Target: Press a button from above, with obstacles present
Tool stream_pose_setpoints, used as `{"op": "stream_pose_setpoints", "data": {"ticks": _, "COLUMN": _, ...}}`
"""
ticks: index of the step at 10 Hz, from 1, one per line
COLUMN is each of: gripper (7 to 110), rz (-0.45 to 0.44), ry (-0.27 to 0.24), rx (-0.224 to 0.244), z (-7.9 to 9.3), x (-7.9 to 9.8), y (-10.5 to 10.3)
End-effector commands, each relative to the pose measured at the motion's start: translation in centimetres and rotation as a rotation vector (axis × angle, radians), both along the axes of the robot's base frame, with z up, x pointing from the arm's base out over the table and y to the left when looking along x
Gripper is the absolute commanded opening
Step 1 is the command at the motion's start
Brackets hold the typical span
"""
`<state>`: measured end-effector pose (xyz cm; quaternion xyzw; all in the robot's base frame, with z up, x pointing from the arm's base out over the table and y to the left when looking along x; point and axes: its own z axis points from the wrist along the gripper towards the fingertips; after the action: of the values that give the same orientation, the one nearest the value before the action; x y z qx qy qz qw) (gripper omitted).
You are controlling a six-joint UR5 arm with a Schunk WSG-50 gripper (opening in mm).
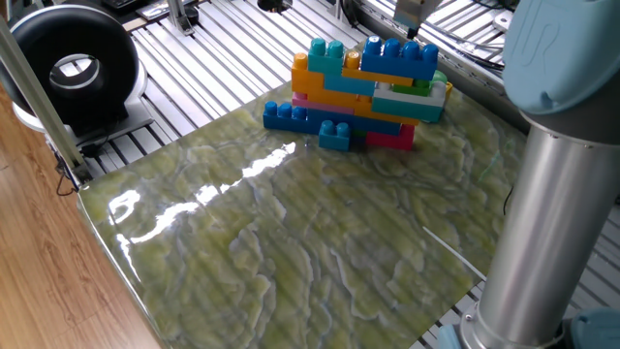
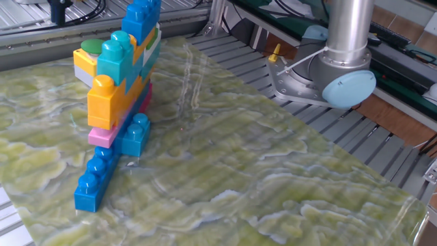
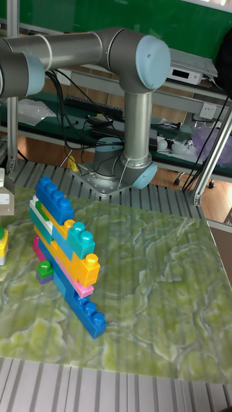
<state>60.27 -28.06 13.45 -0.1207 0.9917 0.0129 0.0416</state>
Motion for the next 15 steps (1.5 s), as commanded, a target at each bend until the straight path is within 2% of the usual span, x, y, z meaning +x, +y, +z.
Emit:
{"op": "stream_pose_setpoints", "data": {"ticks": 1, "gripper": 7, "rz": -0.023, "ry": -0.046, "rx": 0.042, "z": 1.1, "x": 1.6, "y": 1.1}}
{"op": "stream_pose_setpoints", "data": {"ticks": 2, "gripper": 7, "rz": -0.025, "ry": -0.061, "rx": 0.059, "z": 1.1, "x": 2.1, "y": 1.5}}
{"op": "stream_pose_setpoints", "data": {"ticks": 4, "gripper": 7, "rz": -0.017, "ry": -0.075, "rx": 0.063, "z": 1.3, "x": 2.3, "y": 1.6}}
{"op": "stream_pose_setpoints", "data": {"ticks": 7, "gripper": 7, "rz": -0.032, "ry": -0.069, "rx": 0.04, "z": 1.7, "x": 2.3, "y": 2.1}}
{"op": "stream_pose_setpoints", "data": {"ticks": 14, "gripper": 7, "rz": -0.069, "ry": -0.04, "rx": 0.033, "z": 2.2, "x": 1.4, "y": 3.5}}
{"op": "stream_pose_setpoints", "data": {"ticks": 15, "gripper": 7, "rz": -0.065, "ry": -0.034, "rx": 0.022, "z": 2.1, "x": 1.3, "y": 3.1}}
